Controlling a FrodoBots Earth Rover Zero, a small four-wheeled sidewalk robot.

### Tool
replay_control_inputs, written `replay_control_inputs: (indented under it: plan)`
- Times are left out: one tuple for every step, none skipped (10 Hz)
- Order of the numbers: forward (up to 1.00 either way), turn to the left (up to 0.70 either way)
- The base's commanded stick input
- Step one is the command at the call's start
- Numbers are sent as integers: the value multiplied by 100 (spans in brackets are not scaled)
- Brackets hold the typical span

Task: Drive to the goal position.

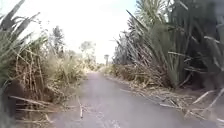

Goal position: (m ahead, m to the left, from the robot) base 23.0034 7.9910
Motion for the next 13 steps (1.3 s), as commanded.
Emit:
replay_control_inputs:
  plan:
    - [70, 12]
    - [70, 25]
    - [70, 34]
    - [70, 34]
    - [70, 34]
    - [70, 34]
    - [70, 34]
    - [70, 34]
    - [70, 34]
    - [70, 34]
    - [70, 34]
    - [70, 34]
    - [70, 34]
